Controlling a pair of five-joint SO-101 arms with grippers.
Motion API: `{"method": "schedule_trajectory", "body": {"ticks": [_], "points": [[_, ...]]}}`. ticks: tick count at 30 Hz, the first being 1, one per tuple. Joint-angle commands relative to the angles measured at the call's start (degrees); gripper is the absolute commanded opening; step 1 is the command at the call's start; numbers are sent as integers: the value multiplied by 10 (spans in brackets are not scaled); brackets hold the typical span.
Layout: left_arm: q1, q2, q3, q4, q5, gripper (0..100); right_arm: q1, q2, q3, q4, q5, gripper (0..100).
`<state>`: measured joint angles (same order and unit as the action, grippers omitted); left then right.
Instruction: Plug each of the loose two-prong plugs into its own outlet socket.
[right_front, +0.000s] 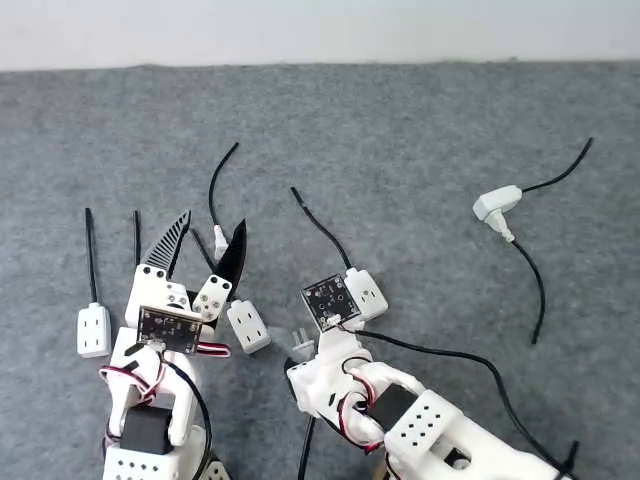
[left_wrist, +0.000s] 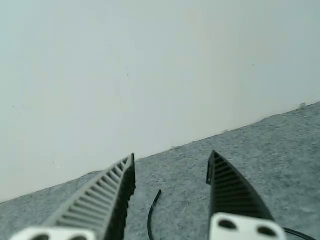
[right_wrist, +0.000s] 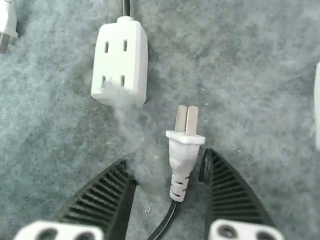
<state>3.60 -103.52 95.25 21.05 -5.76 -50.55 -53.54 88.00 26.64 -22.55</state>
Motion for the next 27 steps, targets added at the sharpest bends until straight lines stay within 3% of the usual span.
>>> {"method": "schedule_trajectory", "body": {"ticks": [1,5,9,27], "points": [[3,-9,-6,-17,4,224,9,-4,-5,-11,-7,179],[3,-9,-6,-17,4,224,9,-4,-4,-11,-5,151],[3,-9,-6,-17,4,224,9,-4,-6,-11,12,0],[3,-9,-6,-17,4,224,9,-10,-10,3,20,8]]}}
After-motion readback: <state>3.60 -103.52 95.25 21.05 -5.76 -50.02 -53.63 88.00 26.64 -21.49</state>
